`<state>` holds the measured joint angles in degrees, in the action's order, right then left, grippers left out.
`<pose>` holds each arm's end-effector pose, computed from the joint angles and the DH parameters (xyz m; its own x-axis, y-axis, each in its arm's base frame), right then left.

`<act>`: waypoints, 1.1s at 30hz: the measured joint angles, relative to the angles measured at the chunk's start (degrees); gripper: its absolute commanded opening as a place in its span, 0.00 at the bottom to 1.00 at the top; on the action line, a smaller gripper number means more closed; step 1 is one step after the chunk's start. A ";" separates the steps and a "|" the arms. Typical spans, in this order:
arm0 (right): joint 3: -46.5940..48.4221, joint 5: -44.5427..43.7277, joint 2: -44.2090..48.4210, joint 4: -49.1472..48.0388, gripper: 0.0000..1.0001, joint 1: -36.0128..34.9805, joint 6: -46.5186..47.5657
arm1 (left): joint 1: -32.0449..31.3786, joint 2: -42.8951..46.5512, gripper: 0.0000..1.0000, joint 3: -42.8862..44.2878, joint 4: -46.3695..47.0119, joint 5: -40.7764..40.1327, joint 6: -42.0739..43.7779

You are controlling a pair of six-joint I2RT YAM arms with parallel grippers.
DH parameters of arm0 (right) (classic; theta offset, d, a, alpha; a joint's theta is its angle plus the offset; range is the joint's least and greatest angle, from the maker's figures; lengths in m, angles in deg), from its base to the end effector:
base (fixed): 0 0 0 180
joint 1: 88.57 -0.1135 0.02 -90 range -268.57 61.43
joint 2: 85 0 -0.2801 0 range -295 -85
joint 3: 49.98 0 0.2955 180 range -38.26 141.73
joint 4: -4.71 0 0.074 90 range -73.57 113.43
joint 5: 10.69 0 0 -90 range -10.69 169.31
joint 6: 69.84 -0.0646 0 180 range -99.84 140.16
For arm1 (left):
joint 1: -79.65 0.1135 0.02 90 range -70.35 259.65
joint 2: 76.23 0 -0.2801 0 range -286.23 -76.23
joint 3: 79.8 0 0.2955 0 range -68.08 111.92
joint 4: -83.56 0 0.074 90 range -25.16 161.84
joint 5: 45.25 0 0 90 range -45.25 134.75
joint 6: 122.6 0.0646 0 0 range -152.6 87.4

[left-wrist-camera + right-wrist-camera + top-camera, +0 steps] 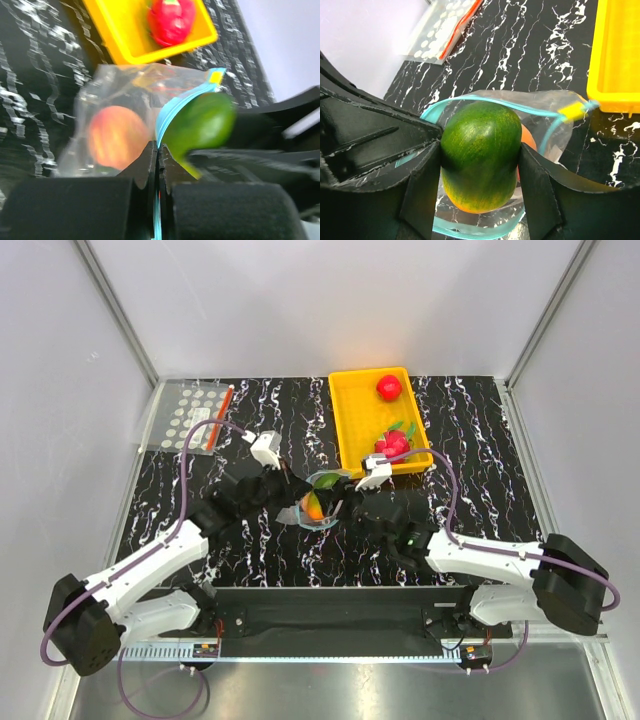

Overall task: Place the food in the zip-top bag and seal the zipper
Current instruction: Place the fake fruit in the zipper food storage bag.

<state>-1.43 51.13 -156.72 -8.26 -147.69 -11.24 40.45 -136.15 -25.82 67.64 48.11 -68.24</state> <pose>0.1969 0.2699 0.2400 -0.3474 0.3138 -0.8836 -0.3948 0.8058 0.4414 0.2317 -0.1938 0.2737 -0.6267 -0.2395 -0.7415 0.3789 0.7379 -0.5585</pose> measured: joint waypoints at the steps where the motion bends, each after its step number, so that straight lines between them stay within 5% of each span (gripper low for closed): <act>1: 0.00 -0.76 -0.57 -0.35 0.00 -0.63 0.17 | 0.00 0.00 0.00 -0.15 0.20 1.05 -1.03; 7: 0.00 -3.74 -1.79 0.90 0.00 -2.51 -1.11 | 0.52 1.49 0.00 -6.49 8.81 3.37 -9.51; 19: 2.45 -3.63 -7.13 17.66 0.00 -5.46 -24.70 | 0.35 0.92 0.00 -19.56 24.30 6.05 -22.18; 25: 3.19 -2.86 -12.09 20.81 0.13 -6.62 -32.30 | 0.04 1.57 0.00 -20.31 24.87 7.45 -24.13; 33: 3.74 -3.48 -8.46 21.88 0.08 -6.73 -32.46 | 0.04 5.92 0.00 -20.33 22.45 7.39 -21.00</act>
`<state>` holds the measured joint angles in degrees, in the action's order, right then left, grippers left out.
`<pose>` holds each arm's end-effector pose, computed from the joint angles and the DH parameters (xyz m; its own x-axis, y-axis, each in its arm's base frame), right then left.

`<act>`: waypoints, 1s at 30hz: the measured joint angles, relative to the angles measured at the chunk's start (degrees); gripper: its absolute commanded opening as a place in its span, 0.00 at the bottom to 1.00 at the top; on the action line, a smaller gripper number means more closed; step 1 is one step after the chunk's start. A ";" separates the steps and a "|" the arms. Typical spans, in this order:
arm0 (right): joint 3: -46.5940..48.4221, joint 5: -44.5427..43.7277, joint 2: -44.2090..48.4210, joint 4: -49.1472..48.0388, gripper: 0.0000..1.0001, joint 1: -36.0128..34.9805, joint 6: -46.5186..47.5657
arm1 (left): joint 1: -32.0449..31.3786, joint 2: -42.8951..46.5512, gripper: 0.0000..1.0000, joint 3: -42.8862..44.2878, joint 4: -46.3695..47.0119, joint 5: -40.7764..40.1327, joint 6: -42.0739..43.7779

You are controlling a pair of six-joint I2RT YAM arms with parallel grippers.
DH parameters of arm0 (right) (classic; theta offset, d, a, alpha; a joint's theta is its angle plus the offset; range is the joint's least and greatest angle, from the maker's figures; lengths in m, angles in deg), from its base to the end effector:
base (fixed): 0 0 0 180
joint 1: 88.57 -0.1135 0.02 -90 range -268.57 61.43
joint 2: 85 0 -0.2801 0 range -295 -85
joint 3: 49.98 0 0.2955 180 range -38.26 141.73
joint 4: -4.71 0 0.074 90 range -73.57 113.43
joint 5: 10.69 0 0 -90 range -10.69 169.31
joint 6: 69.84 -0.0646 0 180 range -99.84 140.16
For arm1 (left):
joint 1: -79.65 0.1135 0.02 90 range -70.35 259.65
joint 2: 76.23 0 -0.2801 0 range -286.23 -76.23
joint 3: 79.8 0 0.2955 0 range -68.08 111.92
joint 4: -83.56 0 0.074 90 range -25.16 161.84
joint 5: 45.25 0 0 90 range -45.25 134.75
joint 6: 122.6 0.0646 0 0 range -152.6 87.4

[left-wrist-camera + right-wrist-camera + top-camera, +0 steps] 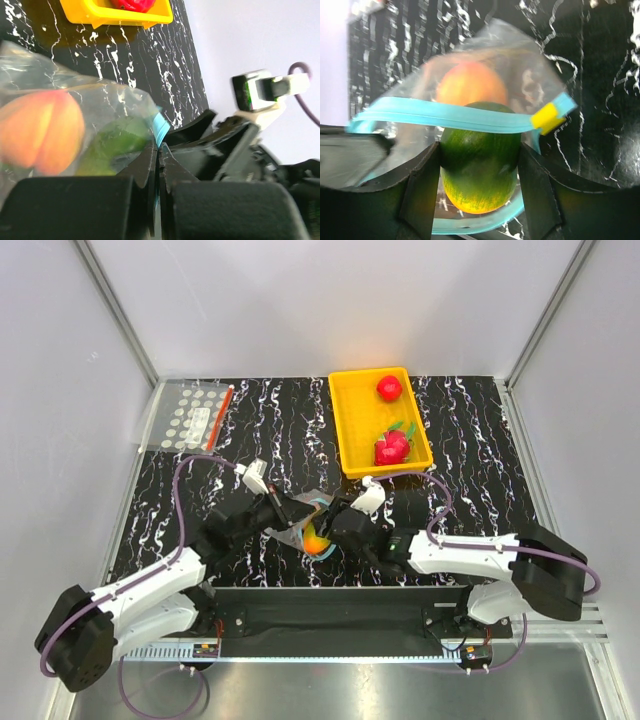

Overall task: Place the food in the zip-top bag and seal the zipper
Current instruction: Place the fake fruit in the zipper food storage bag.

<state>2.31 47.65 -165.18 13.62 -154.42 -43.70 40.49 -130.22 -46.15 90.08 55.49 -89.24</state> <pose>0.1687 0.2933 0.1740 -0.6509 0.4161 -0.6350 -0.0464 0.8131 0.5803 0.1986 -0.1772 0.2045 -0.7372 -0.4579 -0.4968 0.2636 0.4821 -0.8355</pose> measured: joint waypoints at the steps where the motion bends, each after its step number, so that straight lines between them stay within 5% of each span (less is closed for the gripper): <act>1: -0.02 -0.33 0.74 -0.17 0.08 0.00 0.46 | 0.00 0.39 0.00 0.00 -0.35 0.02 0.50; 8: -0.39 -0.22 2.03 -3.82 0.31 -0.02 5.70 | 0.00 1.03 0.00 -0.02 -1.70 0.63 1.81; 12: 0.31 -0.22 1.38 -2.93 0.67 -0.02 6.40 | 0.00 1.01 0.00 -0.37 -1.33 0.83 2.16; 15: 1.49 -0.57 0.81 0.00 0.73 -0.02 5.79 | 0.11 0.44 0.00 -1.20 0.24 1.33 1.38; 20: 1.53 -0.96 0.90 2.97 0.96 0.00 5.42 | 0.50 -0.92 0.00 -1.31 1.09 2.36 0.66; 24: 1.66 -1.14 2.16 4.90 0.92 -0.09 5.40 | 1.25 -1.01 0.00 -1.31 1.05 2.75 0.68; 30: 2.73 -0.83 6.36 7.45 0.69 -0.11 6.45 | 1.92 -1.29 0.00 -1.31 0.68 2.84 0.76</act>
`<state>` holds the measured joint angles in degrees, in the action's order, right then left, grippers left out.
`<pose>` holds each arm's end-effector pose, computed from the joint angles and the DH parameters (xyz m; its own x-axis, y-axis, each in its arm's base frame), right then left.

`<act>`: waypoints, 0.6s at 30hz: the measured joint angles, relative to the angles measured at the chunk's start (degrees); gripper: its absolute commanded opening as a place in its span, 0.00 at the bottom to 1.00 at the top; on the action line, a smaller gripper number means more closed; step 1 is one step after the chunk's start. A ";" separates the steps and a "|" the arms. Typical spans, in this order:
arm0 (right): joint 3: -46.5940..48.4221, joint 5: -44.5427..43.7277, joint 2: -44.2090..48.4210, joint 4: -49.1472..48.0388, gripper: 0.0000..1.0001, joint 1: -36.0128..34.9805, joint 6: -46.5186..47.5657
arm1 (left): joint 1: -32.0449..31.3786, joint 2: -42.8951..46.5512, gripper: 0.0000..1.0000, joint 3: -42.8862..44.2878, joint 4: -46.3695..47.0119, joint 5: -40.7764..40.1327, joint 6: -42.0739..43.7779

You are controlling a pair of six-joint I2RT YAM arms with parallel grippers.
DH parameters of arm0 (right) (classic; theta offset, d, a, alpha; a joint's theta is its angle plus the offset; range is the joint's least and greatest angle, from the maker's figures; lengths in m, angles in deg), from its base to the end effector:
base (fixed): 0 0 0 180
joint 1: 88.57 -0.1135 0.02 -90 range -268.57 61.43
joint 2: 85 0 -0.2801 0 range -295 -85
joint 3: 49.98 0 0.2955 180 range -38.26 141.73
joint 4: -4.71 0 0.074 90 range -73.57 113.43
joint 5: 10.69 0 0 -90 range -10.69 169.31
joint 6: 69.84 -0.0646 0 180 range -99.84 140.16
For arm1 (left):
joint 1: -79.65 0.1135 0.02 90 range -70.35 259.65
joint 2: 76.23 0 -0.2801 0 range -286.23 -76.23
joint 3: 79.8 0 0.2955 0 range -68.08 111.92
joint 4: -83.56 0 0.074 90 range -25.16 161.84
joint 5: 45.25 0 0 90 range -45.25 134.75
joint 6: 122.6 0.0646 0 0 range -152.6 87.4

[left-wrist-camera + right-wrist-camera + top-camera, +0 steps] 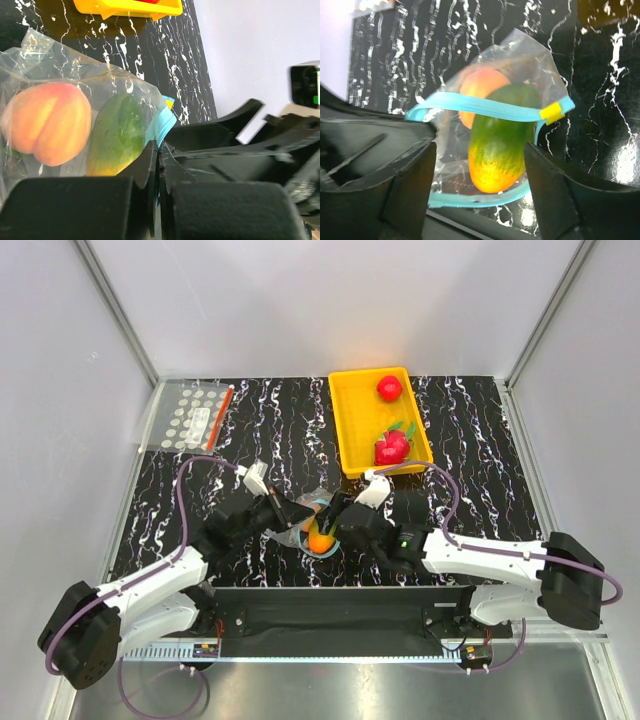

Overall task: Place the food in the zip-top bag and seal the zipper
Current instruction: Place the fake fruit in the zipper food storage bag, then adjust the zipper food storage bag at the center of the board.

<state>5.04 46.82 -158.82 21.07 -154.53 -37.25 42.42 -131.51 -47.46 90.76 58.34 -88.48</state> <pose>0.1648 0.2843 0.2133 -0.6247 0.3442 -0.7010 -0.1209 0.8442 0.5222 0.2012 -0.1720 0.1914 -0.7571 -0.4354 -0.4871 0.2521 0.4932 -0.8326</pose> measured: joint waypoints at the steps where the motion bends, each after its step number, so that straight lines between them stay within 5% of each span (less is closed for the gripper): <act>1: 0.42 0.00 0.68 0.59 0.66 -0.02 0.39 | 0.07 0.00 0.00 0.00 -0.04 0.00 0.00; 7: 2.97 -0.44 3.21 6.56 0.43 -0.02 1.84 | 0.22 0.00 0.00 0.00 -0.04 -0.02 0.15; 18: -1.88 2.40 3.43 10.05 0.47 -0.04 -0.74 | 0.24 1.31 0.00 0.00 -1.42 -0.07 0.66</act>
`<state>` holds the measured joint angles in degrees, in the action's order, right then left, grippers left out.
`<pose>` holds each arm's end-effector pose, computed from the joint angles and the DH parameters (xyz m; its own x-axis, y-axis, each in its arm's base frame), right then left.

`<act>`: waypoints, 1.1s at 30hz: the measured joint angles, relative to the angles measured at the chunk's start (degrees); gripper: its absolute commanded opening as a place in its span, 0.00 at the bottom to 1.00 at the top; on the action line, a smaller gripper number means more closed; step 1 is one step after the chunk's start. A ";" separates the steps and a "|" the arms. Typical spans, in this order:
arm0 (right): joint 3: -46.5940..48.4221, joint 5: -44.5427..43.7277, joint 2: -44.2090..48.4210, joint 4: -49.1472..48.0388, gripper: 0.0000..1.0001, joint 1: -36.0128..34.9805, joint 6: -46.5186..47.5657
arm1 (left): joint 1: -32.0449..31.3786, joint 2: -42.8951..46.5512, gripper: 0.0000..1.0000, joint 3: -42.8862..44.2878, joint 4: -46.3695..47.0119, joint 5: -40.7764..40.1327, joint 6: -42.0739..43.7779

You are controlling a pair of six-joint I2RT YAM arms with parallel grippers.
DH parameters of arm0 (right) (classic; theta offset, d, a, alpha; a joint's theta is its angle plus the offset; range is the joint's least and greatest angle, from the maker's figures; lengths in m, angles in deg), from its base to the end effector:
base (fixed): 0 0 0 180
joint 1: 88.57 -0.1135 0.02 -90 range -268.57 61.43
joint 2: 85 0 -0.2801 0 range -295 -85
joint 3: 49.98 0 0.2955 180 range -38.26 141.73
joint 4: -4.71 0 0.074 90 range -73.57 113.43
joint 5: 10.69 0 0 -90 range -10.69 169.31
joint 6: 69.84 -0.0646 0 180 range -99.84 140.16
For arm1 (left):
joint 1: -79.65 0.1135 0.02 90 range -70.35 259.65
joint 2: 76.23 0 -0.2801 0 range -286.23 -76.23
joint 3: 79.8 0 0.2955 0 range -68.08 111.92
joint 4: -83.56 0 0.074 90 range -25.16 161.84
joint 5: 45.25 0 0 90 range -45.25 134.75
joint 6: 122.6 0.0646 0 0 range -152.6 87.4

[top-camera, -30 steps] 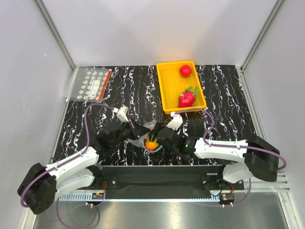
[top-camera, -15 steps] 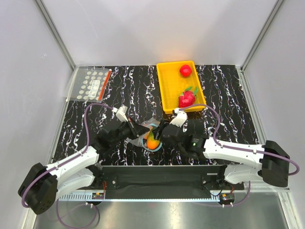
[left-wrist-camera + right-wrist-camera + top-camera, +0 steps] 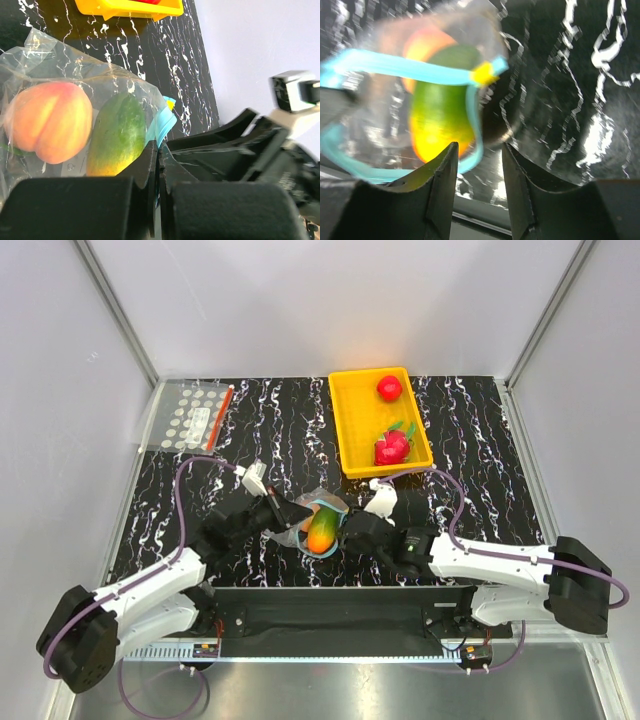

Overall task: Place the food in the zip-top bag and seal the zipper
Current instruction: Adjust the zipper food storage bag at the center of the board.

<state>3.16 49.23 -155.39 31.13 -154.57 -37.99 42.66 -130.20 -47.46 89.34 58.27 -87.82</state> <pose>0.1525 0.2629 0.2000 -0.6944 0.2474 -0.6757 -0.1008 0.8963 0.4318 0.1998 -0.1694 0.1937 -0.7525 -0.4330 -0.4963 0.2570 0.5008 -0.8265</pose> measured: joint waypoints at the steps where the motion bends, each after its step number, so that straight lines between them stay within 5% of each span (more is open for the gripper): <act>1: -1.14 0.28 0.00 -0.44 0.47 0.00 -0.28 | 0.00 0.15 0.00 0.00 -0.20 0.00 0.02; 14: -2.25 0.81 -7.04 -4.44 0.41 0.00 -0.31 | 0.09 1.49 0.00 0.00 -1.57 0.02 0.70; 18: -1.18 0.90 -9.81 -4.79 0.23 0.00 -0.20 | 0.09 1.51 0.00 0.00 -1.62 0.04 0.81; 19: -1.05 1.07 -10.21 -5.07 0.05 0.00 -0.15 | 0.09 1.51 0.00 0.00 -1.62 0.04 0.83; 20: -0.90 1.31 -10.58 -5.31 0.00 0.00 0.04 | 0.09 1.51 0.00 0.00 -1.68 0.07 0.85; 33: 11.08 4.31 -3.65 0.15 0.00 0.00 4.81 | -0.02 0.85 0.00 9.99 -14.16 0.33 10.54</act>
<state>14.25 53.53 -159.04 31.28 -154.57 -33.19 42.64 -129.35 -37.47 75.18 58.60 -77.28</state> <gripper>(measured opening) 0.011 0.012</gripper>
